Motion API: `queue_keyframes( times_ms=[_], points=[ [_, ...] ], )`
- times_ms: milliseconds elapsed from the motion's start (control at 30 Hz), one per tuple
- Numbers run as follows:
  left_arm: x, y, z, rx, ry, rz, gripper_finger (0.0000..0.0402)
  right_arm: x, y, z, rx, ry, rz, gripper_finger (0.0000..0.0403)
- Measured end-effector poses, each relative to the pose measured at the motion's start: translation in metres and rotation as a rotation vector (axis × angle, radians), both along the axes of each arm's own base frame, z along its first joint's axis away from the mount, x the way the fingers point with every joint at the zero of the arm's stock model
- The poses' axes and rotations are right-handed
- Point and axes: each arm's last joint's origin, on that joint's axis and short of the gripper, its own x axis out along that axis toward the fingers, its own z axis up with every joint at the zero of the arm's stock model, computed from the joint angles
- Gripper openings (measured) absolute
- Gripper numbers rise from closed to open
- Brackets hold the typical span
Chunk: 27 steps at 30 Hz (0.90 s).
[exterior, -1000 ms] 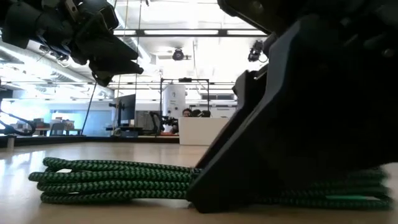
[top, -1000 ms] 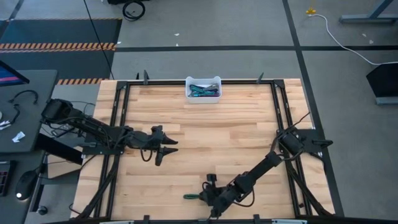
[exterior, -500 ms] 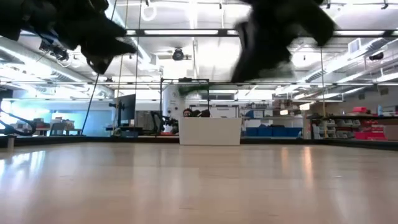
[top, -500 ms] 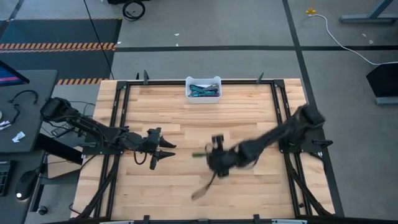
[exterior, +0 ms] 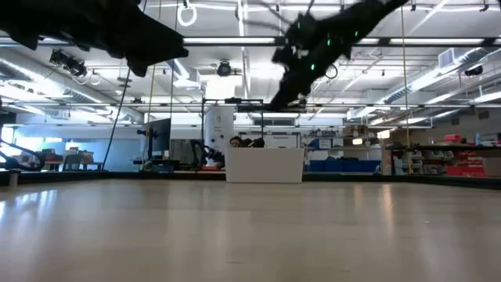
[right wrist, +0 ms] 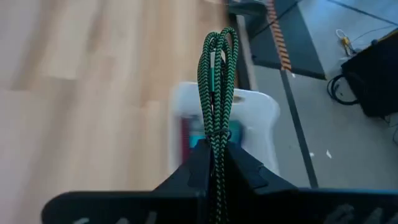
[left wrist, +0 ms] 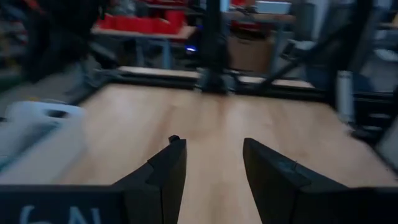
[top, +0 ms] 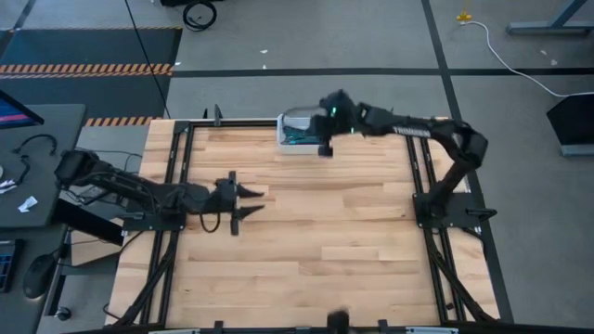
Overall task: Pick and place USB-C Cables
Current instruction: Put the green charger cable into the white bin
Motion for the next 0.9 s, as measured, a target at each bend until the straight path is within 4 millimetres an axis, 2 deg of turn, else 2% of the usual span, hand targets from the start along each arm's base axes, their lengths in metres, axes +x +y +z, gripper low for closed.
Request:
queue_keyframes(
  times_ms=[67, 167, 333, 433, 600, 800, 900],
  points=[
    [0.002, 0.011, 0.002, 0.031, -0.011, 0.050, 0.0164, -0.005, -0.030, -0.013, 0.027, -0.029, -0.010, 0.0028],
    [0.003, 0.028, 0.005, 0.080, -0.031, 0.133, 0.0164, -0.012, -0.065, -0.035, 0.067, -0.059, -0.026, 0.0028],
    [0.002, 0.061, 0.010, 0.135, -0.065, 0.295, 0.0165, -0.005, -0.100, -0.059, 0.160, -0.064, 0.003, 0.0028],
    [-0.001, 0.079, 0.014, 0.155, -0.091, 0.372, 0.0164, 0.007, -0.113, -0.067, 0.180, -0.031, 0.035, 0.0028],
    [-0.006, 0.099, 0.015, 0.159, -0.104, 0.392, 0.0164, 0.021, -0.125, -0.084, 0.242, 0.102, 0.083, 0.0028],
    [-0.009, 0.108, 0.014, 0.120, -0.113, 0.375, 0.0164, 0.031, -0.135, -0.107, 0.287, 0.167, 0.102, 0.0028],
    [-0.008, 0.108, 0.014, 0.117, -0.107, 0.363, 0.0165, 0.032, -0.136, -0.114, 0.291, 0.179, 0.096, 0.0048]
  ],
)
